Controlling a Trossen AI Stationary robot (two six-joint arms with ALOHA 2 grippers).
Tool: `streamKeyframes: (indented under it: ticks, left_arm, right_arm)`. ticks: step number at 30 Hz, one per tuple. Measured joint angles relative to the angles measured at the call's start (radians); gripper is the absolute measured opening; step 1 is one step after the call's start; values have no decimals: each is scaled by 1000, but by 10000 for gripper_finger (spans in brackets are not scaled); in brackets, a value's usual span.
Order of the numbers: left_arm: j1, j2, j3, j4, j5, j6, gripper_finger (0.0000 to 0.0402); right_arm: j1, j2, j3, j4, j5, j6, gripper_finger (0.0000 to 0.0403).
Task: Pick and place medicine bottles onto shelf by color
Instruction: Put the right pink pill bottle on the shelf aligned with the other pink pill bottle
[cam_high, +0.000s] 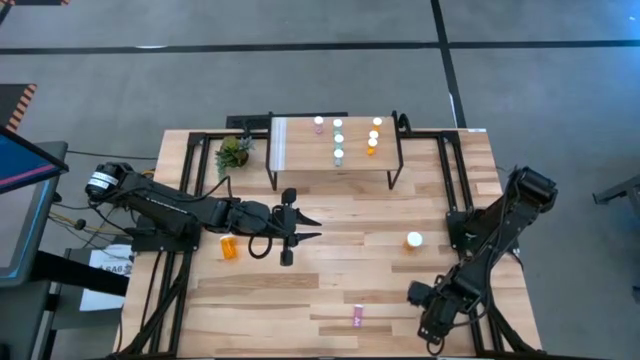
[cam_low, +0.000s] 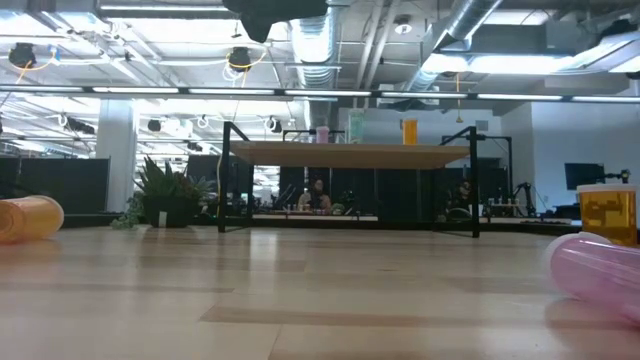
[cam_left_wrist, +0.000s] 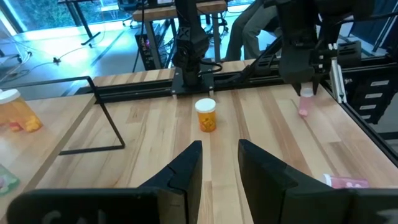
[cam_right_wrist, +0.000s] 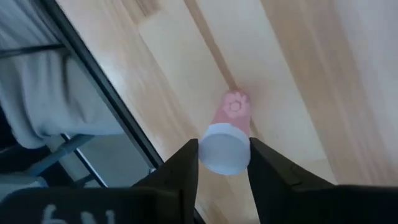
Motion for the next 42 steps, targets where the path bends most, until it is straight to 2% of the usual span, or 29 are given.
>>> streamKeyframes:
  ticks: [9, 17, 21, 26, 30, 35, 42]
  left_arm:
    - [0, 0, 0, -41, -19, 0, 92]
    - [10, 0, 0, -123, -37, -35, 98]
    - [32, -1, 0, -149, -39, -50, 120]
    - [57, -1, 0, -174, -41, -61, 158]
    - [68, 30, 3, -72, -41, -59, 184]
    - [68, 145, 20, 51, 3, -15, 213]
    - [73, 251, 96, 69, -50, 4, 260]
  right_arm:
    - [-62, -102, 0, -8, 90, -124, 132]
    - [-242, -234, 0, -46, 155, -404, 136]
    - [-380, -283, 14, -56, 157, -570, 138]
    - [-546, -300, 98, -86, 156, -783, 137]
    - [-639, -275, 181, -127, 156, -900, 139]
    - [-704, -237, 250, -146, 153, -983, 141]
    - [-732, -184, 293, -144, 152, -1027, 141]
